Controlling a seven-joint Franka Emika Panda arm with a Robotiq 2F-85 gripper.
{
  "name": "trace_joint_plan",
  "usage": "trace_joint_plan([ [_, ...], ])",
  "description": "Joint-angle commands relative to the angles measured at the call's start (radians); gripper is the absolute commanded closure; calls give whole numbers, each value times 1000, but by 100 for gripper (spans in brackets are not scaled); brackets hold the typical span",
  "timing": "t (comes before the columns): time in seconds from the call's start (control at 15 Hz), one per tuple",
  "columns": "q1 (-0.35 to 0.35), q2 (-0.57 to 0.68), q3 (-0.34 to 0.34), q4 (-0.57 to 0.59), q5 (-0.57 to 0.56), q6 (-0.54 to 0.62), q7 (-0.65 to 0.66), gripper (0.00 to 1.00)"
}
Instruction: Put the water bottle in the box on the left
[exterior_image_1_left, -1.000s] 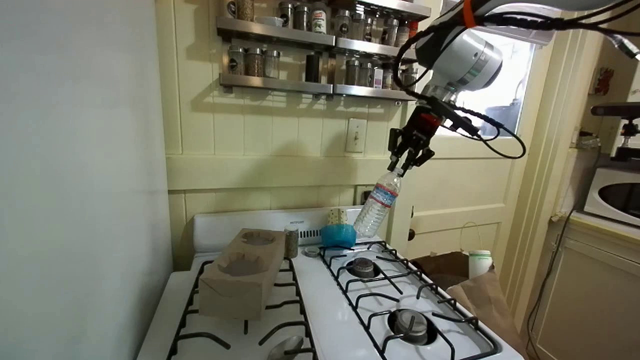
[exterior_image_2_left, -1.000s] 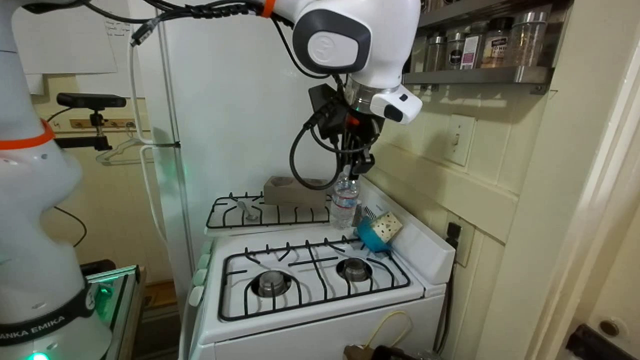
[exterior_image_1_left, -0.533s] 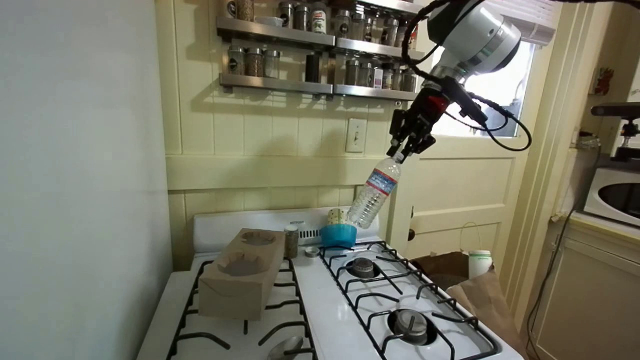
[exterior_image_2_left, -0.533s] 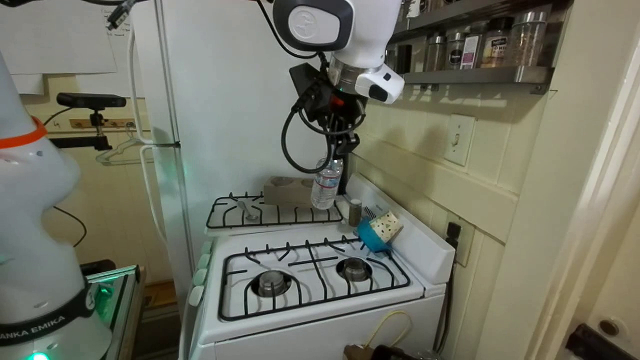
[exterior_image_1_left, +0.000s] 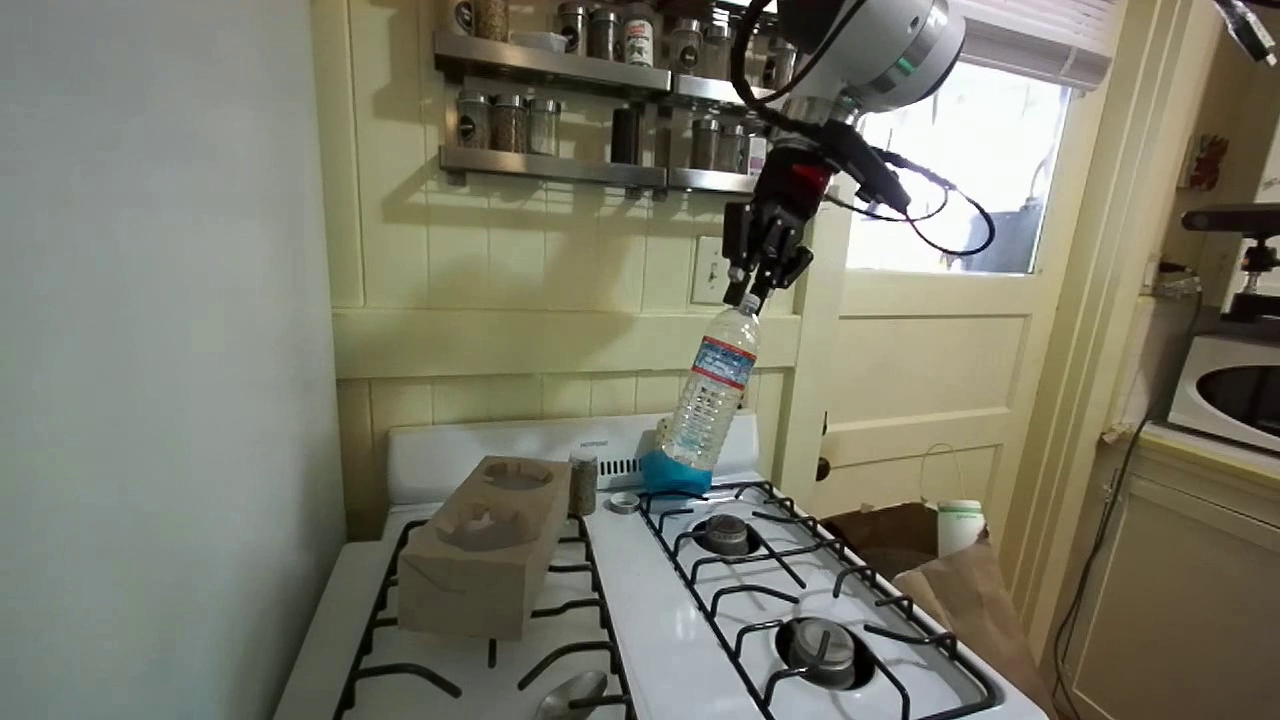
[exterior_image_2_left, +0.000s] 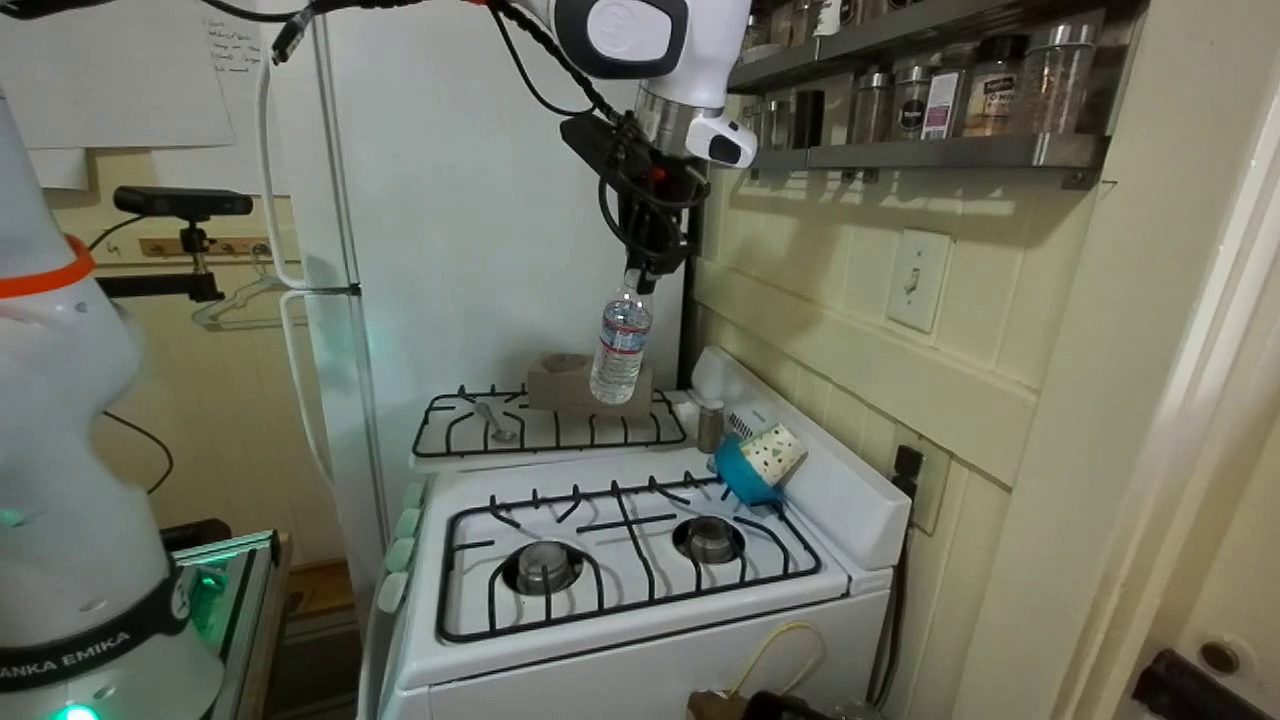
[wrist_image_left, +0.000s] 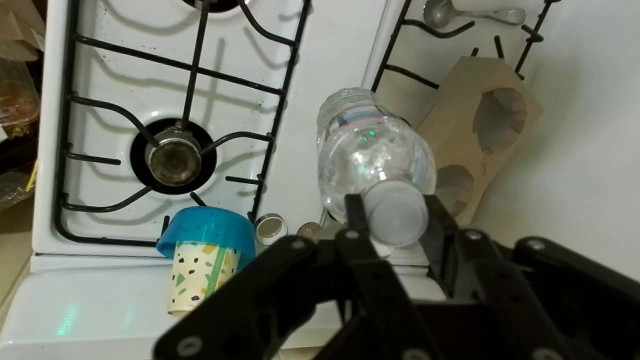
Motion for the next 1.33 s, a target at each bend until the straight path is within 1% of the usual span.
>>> trace_joint_plan([
  [0.0,3,3,-13,3,-1,-4,-1,68],
  [0.13,-3,5,-22,3,-1,-4,-5,68],
  [0.2,-3,5,-22,3,-1,-4,-5,92],
  [0.33,16,32,-1,36,-17,18,-10,92],
  [0.47,42,55,27,84,-67,24,-8,92],
  [0.73,95,105,89,199,-191,-6,-14,92],
  [0.87,114,132,110,254,-222,-17,-34,92],
  [0.93,124,144,121,272,-230,-13,-45,92],
  [1.13,148,157,155,290,-205,21,-107,92],
  [1.27,155,156,173,284,-162,54,-163,92],
])
